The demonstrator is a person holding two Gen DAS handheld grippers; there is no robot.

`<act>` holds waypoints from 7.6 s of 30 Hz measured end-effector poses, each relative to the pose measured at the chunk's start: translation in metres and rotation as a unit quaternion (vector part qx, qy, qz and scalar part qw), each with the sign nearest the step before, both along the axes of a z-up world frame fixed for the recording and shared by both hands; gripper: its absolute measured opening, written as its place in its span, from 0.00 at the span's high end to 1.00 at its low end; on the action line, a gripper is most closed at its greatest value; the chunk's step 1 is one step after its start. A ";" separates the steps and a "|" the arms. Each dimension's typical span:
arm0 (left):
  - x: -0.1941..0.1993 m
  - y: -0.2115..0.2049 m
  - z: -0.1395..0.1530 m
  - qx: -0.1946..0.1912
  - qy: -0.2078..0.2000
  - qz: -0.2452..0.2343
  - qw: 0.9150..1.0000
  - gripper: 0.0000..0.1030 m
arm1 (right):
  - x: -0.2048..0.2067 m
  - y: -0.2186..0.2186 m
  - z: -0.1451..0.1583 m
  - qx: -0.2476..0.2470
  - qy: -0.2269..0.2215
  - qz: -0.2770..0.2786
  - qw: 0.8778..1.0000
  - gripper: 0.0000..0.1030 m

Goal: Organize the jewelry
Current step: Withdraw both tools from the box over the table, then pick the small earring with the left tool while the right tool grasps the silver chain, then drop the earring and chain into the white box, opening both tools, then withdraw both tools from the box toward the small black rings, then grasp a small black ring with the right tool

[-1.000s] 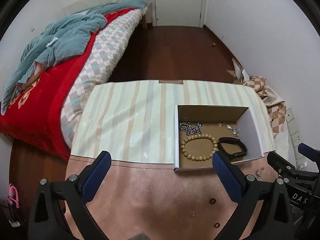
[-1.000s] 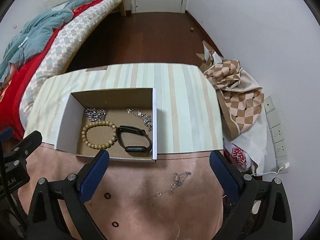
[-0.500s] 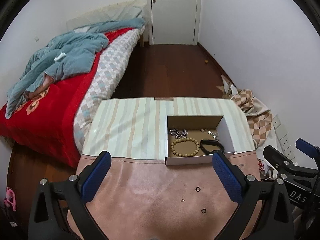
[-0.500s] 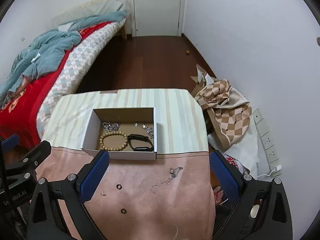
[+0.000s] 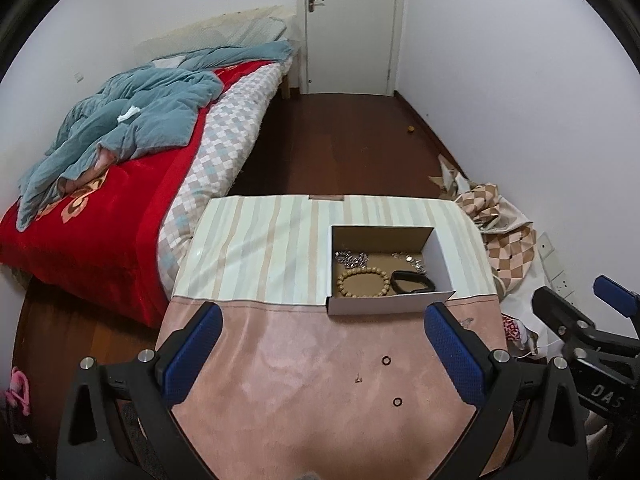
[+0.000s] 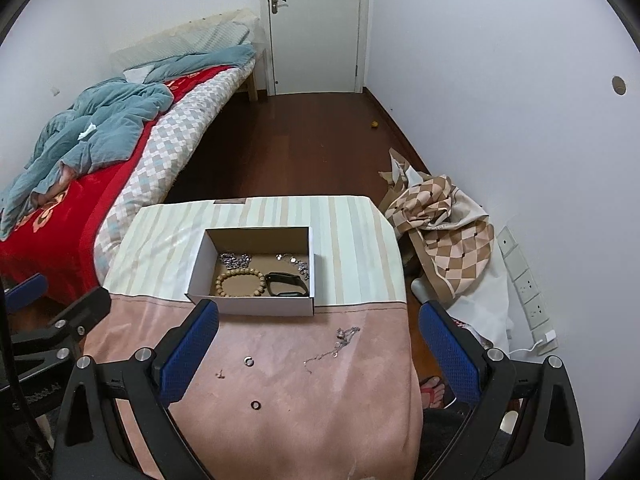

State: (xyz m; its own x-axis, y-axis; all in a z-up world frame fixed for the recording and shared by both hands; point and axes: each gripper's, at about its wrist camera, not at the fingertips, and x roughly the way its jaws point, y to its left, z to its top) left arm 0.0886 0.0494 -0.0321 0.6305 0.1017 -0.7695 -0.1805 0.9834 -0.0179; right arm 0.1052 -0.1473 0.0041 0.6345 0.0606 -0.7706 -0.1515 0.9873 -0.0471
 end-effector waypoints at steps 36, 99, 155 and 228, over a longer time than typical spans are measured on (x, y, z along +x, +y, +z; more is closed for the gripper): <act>0.026 0.018 -0.200 0.011 0.184 0.037 0.982 0.00 | 0.088 -0.045 -0.240 0.018 0.108 -0.025 0.994 0.90; 0.080 -0.005 -0.044 -0.109 0.050 -0.099 0.988 0.94 | 0.058 -0.049 0.000 0.167 -0.018 0.065 0.984 0.90; 0.169 0.032 -0.106 -0.020 0.123 -0.002 0.992 0.02 | 0.199 0.024 -0.133 0.061 0.172 0.085 0.980 0.33; -0.010 0.035 -0.205 0.031 0.189 0.046 0.980 0.01 | -0.035 0.049 -0.241 -0.022 0.116 0.090 0.989 0.73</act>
State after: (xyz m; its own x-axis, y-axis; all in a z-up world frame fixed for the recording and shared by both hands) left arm 0.0781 0.0841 -0.2368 0.2868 0.1983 -0.9372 -0.2512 0.9597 0.1261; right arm 0.0702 -0.0984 -0.2365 0.4224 0.1194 -0.8985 -0.3367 0.9410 -0.0332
